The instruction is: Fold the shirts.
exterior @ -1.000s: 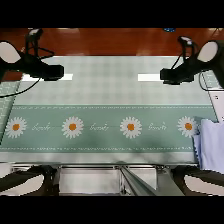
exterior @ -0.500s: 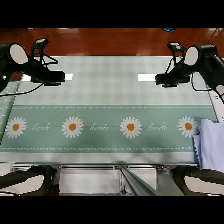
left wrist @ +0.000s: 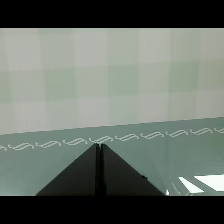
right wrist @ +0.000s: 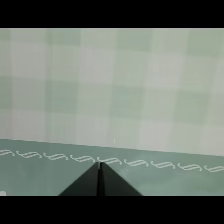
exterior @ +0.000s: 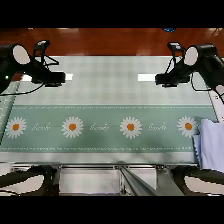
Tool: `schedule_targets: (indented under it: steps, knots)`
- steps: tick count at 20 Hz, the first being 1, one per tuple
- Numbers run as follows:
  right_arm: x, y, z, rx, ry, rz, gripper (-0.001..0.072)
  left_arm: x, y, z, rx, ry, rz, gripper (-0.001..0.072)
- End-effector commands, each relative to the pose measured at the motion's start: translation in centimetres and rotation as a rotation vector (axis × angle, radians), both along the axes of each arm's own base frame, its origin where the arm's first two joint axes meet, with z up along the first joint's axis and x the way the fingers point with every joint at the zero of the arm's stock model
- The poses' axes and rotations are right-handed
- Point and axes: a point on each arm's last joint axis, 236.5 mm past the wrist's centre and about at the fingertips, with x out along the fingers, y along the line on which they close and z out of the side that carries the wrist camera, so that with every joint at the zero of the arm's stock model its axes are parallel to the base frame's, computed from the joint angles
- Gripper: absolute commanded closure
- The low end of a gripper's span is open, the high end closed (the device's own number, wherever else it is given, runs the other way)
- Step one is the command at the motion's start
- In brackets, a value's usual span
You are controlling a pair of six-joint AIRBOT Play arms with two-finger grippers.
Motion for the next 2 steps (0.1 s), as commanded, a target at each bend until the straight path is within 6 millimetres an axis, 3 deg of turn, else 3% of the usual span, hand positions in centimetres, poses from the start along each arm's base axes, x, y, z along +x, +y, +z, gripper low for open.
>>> schedule_targets:
  steps: [1,2]
  knots:
    - [0.02,0.04,0.01,0.0,0.0,0.001,0.0688,0.01,0.01,0.02,0.001,0.0,-0.002,0.0687]
    - [0.02,0.04,0.01,0.0,0.0,0.001,0.0688,0.01,0.01,0.02,0.001,0.0,-0.002,0.0687]
